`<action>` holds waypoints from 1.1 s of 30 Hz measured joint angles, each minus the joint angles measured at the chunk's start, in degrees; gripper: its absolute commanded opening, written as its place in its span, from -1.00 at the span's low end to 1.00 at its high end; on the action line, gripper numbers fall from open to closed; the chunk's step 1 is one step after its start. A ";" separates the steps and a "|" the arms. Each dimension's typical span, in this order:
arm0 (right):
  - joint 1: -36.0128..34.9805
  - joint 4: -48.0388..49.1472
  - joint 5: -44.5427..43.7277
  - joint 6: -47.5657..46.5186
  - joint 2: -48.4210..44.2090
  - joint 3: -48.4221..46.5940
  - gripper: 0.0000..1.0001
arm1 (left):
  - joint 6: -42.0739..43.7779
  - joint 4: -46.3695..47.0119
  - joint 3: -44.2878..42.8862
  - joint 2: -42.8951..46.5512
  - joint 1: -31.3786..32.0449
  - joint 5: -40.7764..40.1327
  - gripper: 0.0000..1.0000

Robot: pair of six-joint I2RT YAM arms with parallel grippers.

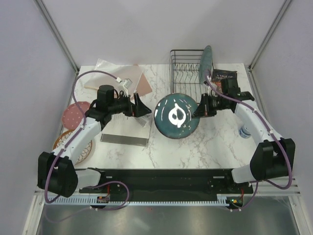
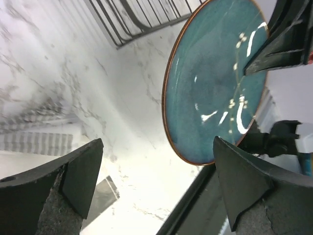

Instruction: Load the plates into the dish rack

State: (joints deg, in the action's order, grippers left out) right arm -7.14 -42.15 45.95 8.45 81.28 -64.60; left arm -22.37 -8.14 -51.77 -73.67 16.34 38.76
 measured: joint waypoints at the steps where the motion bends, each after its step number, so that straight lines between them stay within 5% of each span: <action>1: -0.35 -1.29 0.04 -0.57 0.63 -2.54 -1.00 | 1.42 -0.90 -0.81 1.20 0.17 -0.90 0.99; 6: -1.92 -4.09 -1.79 -1.27 8.96 -21.38 -1.00 | 5.92 -4.24 -6.03 -0.35 0.68 -9.60 1.00; 13: -1.40 1.57 -14.99 3.39 23.17 -47.45 -1.00 | 10.43 -5.46 -7.50 -1.75 0.00 -16.98 1.00; 21: -1.09 5.42 -35.87 10.12 30.71 -58.27 -1.00 | 10.75 -5.01 -7.63 -4.20 -0.04 -17.25 0.99; 28: -3.13 5.40 -59.19 8.68 34.25 -60.63 -1.00 | 11.56 -4.98 -10.40 -8.98 -0.04 -17.46 1.00; 33: -4.46 6.36 -67.10 5.18 36.89 -61.68 -1.00 | 11.80 -4.04 -13.31 -11.72 -0.04 -17.42 1.00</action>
State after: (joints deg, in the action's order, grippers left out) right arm -11.60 -35.79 -21.15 13.63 118.17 -126.28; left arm -10.57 -12.19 -65.08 -85.38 16.29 21.34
